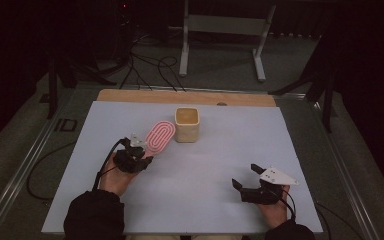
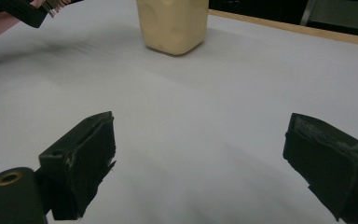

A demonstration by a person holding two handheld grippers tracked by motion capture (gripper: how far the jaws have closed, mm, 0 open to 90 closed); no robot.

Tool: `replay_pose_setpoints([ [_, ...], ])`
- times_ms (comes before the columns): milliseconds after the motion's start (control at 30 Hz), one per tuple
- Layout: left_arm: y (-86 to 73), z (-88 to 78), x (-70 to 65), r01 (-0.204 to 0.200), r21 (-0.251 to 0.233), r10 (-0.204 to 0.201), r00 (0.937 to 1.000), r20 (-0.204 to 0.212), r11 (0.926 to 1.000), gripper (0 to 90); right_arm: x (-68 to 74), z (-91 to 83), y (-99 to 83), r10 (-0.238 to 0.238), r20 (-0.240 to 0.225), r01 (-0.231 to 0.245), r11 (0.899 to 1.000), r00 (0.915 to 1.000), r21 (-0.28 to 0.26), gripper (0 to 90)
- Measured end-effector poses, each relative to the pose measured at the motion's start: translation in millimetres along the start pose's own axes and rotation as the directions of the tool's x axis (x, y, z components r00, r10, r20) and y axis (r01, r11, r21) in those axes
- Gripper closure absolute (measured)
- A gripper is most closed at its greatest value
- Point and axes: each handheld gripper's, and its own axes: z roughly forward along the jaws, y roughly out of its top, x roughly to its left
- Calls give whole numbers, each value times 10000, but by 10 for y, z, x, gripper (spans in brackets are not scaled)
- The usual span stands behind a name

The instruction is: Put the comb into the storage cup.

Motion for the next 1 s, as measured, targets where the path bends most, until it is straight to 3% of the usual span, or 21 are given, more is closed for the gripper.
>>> replay_pose_setpoints([
  [333, -21, -59, -43, -375, -922, 356, 9991, -215, 9950, 700, 20, 17, 1, -56, -51, 57, 9999, 10000, 116, 90],
  [533, -23, -94, -48, -248, -1502, 208, 9994, -280, 9883, 699, 24, 18, 16, -54, -42, 54, 9999, 10000, 111, 89],
  [867, 44, -113, -119, -610, -1705, 575, 9980, -253, 9835, 699, -42, 40, 125, 356, 135, -359, 9992, 9993, 185, 89],
  [1000, 80, -128, -162, -727, -1833, 702, 9973, -198, 9804, 699, -40, 68, 245, 578, -140, -576, 9983, 9982, 95, 89],
])
